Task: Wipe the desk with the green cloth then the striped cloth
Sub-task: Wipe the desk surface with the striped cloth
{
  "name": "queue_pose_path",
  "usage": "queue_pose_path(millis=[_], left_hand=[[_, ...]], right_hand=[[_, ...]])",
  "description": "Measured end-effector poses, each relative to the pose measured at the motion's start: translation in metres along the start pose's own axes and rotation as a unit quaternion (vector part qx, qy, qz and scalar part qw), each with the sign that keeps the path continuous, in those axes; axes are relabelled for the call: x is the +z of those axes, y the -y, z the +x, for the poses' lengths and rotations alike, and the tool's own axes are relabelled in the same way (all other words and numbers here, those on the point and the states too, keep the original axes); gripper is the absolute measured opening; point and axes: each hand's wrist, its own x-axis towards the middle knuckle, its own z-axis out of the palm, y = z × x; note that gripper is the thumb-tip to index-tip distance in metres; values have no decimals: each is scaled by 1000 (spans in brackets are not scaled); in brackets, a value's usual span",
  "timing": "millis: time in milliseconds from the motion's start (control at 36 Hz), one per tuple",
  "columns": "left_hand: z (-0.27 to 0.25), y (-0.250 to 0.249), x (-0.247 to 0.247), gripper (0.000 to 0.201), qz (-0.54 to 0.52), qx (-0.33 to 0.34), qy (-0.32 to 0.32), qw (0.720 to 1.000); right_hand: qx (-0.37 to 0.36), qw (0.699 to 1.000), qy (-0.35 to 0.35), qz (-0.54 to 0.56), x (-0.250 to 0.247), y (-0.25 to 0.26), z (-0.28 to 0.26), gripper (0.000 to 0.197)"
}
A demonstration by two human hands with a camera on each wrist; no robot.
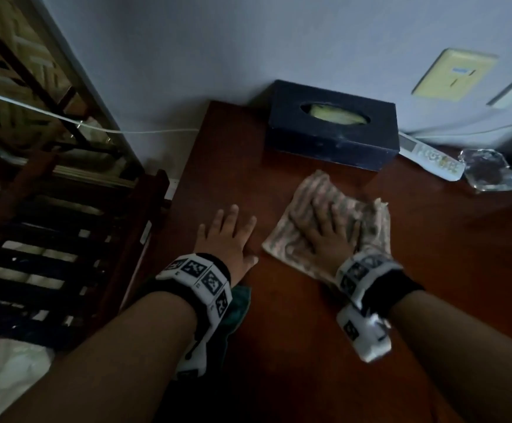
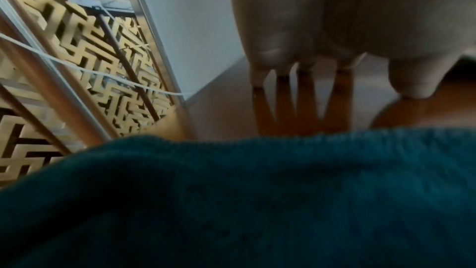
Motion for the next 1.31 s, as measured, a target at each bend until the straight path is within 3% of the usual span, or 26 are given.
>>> queue_pose_path(millis=[167,361,639,833,1028,1139,1305], left_hand=[[1,5,0,74,-8,12,1,1000],[2,4,1,75,-11,11,-2,1000],[0,1,5,73,28,0,-6,1000],[4,2,10,72,60,-17,15,998],[7,2,19,70,61,-20,-2,998],[9,2,18,69,59,-16,7,998],[10,1,15,68,66,-29,24,997]], right_hand=[[46,997,18,61,-35,-33,45,71],[64,992,-3,106,-29,-23,39,69],[12,996,-18,87,19,16,-39,62],[-36,996,-41,67,52,46,-114,69],[-68,998,-13,8,77,63,-176,68],[-76,997,5,4,71,58,-171,70],[-38,999,-1,11,45,39,-120,75]])
